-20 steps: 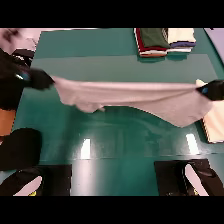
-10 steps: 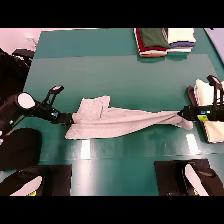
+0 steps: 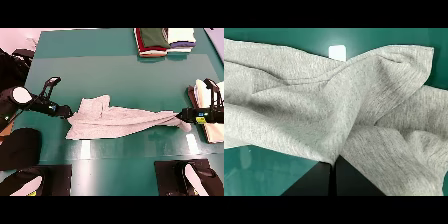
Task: Fold the shirts.
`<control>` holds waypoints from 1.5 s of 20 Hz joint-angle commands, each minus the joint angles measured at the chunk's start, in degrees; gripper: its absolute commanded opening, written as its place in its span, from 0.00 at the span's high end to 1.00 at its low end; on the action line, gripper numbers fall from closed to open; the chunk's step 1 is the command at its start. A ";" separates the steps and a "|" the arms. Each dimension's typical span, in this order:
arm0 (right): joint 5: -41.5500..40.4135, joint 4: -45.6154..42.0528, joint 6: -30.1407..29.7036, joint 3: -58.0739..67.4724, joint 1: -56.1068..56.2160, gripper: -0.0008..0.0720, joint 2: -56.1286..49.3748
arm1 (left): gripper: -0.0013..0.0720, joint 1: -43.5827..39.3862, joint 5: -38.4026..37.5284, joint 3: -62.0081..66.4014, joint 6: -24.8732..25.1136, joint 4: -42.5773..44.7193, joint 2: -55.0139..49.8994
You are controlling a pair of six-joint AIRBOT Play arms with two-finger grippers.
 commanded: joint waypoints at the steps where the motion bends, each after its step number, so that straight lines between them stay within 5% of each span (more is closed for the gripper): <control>1: 0.17 0.02 0.00 -0.07 -0.04 0.97 0.04 | 0.30 -0.02 -0.44 0.48 -1.36 4.90 -0.04; 5: 0.15 0.07 -0.07 -0.07 -0.04 0.97 0.04 | 0.30 4.00 0.35 0.48 -3.50 3.17 -1.20; 10: 0.11 0.07 -0.22 -0.07 -0.04 0.97 0.04 | 0.30 7.89 -2.75 0.48 2.69 -9.68 -8.44; 15: 0.52 0.04 -0.24 -0.07 -0.04 0.97 0.04 | 0.31 7.91 -7.28 0.85 3.02 -12.94 -12.00; 16: 0.48 0.04 -0.22 -0.07 -0.04 0.97 0.04 | 0.40 7.91 -8.55 1.33 3.04 -12.92 -11.96; 17: 0.48 0.02 -0.26 -0.07 -0.04 0.97 0.04 | 0.77 7.91 -10.01 1.95 3.34 -12.85 -11.76; 18: 0.48 0.04 -0.31 -0.07 -0.04 0.97 0.04 | 0.96 7.91 -11.65 2.93 4.59 -12.94 -11.65; 23: 0.44 0.07 -0.61 7.91 -0.04 0.97 0.04 | 0.96 7.91 -12.04 14.49 3.34 -12.70 -3.96; 30: 2.25 0.42 -0.59 38.40 -0.04 0.97 0.04 | 0.96 7.91 -9.07 48.89 -0.72 -12.26 9.49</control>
